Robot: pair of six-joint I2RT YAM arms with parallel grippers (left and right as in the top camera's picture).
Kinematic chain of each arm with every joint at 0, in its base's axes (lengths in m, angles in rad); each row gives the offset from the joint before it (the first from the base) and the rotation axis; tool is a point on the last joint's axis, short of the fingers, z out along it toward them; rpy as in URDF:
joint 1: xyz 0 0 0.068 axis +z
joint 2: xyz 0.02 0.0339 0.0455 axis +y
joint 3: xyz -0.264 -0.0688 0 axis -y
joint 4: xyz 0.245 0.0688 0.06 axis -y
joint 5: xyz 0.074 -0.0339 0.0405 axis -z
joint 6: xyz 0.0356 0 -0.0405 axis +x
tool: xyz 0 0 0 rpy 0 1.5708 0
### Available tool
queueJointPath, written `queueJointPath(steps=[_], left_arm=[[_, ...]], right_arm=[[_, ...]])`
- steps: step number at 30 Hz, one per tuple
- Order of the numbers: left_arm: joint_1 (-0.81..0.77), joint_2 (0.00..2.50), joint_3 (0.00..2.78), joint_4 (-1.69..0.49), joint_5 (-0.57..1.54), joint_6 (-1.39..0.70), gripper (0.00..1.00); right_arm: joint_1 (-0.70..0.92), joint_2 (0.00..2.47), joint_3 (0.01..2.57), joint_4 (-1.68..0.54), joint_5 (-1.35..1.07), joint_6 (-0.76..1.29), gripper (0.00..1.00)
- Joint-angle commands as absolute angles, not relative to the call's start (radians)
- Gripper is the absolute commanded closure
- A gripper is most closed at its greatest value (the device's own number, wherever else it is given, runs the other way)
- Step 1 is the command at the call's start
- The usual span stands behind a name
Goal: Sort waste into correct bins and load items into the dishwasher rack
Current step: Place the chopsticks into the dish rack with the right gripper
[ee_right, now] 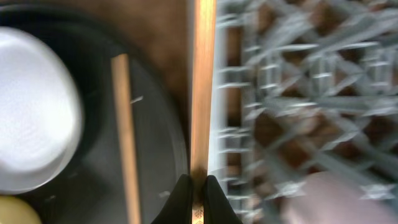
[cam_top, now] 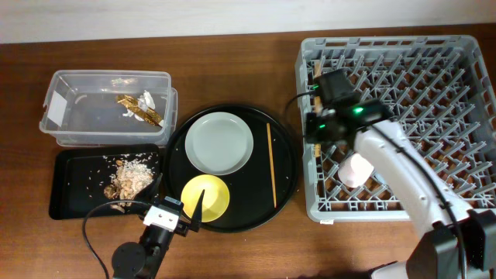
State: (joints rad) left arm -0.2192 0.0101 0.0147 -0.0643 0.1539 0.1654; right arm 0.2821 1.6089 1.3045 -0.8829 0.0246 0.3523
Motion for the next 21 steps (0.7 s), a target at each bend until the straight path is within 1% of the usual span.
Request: queueJointPath(steps=[1,6,7,8,9,11,13,14,15,16,17,18,19,21], left_arm=[[-0.213,0.005,0.009,-0.064,0.158,0.181,0.01],[-0.213,0.005,0.009,-0.064,0.158,0.181,0.01],[-0.213,0.005,0.009,-0.064,0.158,0.181,0.01],[-0.213,0.005,0.009,-0.064,0.158,0.181,0.01],[-0.213,0.005,0.009,-0.064,0.158,0.181,0.01],[-0.213,0.005,0.009,-0.064,0.158,0.181,0.01],[-0.213,0.005,0.009,-0.064,0.158,0.181,0.01],[-0.213,0.005,0.009,-0.064,0.158,0.181,0.01],[-0.213,0.005,0.009,-0.064,0.158,0.181,0.01],[-0.213,0.005,0.009,-0.064,0.158,0.181,0.01],[-0.213,0.005,0.009,-0.064,0.158,0.181,0.0],[-0.213,0.005,0.009,-0.064,0.158,0.181,0.01],[-0.213,0.005,0.009,-0.064,0.158,0.181,0.01],[-0.213,0.005,0.009,-0.064,0.158,0.181,0.01]], right_arm=[[0.244,1.688,1.322,-0.89,0.011,0.213,0.96],[0.248,1.725,1.322,-0.87,0.038,0.214,0.96],[0.245,1.725,1.322,-0.875,0.027,0.212,0.9],[0.252,1.717,1.331,-0.916,-0.028,0.191,0.49],[0.263,1.683,1.353,-0.954,-0.088,0.191,0.45],[0.328,1.566,1.367,-0.992,-0.113,0.192,0.41],[0.474,1.481,1.366,-1.005,-0.108,0.261,0.39],[0.54,1.481,1.362,-1.008,-0.088,0.318,0.39],[0.64,1.507,1.327,-1.002,-0.016,0.459,0.41],[0.698,1.549,1.292,-0.983,0.044,0.535,0.44],[0.731,1.592,1.257,-0.952,0.088,0.58,0.48],[0.745,1.658,1.217,-0.903,0.115,0.623,0.53],[0.741,1.744,1.207,-0.854,0.114,0.623,0.63],[0.717,1.848,1.207,-0.801,0.113,0.623,0.68]])
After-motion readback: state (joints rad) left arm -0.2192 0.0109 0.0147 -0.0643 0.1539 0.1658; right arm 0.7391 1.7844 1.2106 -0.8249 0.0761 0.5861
